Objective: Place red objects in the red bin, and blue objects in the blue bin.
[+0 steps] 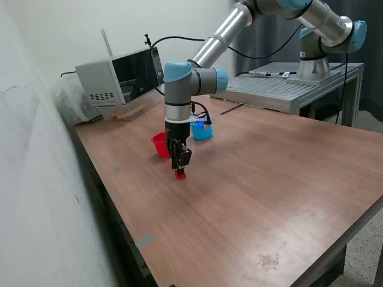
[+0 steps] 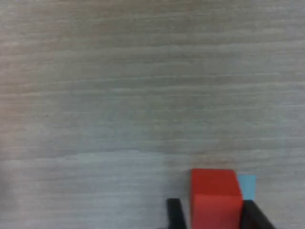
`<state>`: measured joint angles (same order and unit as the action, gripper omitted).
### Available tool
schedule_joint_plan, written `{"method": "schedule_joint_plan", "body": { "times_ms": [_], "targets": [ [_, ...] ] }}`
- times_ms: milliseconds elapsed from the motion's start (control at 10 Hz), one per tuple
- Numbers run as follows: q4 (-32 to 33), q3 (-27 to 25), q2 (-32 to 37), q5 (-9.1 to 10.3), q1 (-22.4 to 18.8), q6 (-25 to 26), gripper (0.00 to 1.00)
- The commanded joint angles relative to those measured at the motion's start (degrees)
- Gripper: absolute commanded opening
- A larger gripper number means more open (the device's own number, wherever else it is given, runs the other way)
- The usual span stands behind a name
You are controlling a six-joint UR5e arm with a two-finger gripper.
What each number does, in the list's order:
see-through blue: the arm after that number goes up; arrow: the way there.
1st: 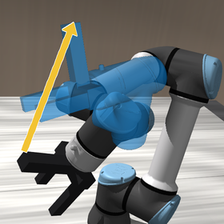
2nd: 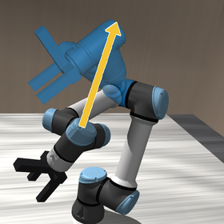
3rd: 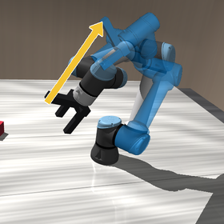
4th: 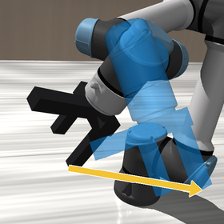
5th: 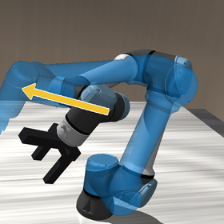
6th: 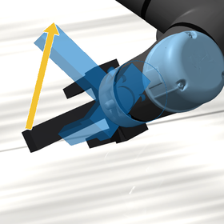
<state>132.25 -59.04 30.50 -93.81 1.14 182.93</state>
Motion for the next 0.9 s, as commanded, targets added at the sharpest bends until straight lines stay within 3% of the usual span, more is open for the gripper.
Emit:
{"method": "schedule_joint_plan", "body": {
  "times_ms": [0,400,800],
  "targets": [
    [-0.06,-0.20,-0.01,-0.06,0.00,-0.03,0.00],
    [-0.76,-0.55,0.34,-0.41,-0.18,-1.08,0.00],
    [-4.01,-4.67,11.48,-0.32,-1.14,-1.26,0.00]
  ]
}}
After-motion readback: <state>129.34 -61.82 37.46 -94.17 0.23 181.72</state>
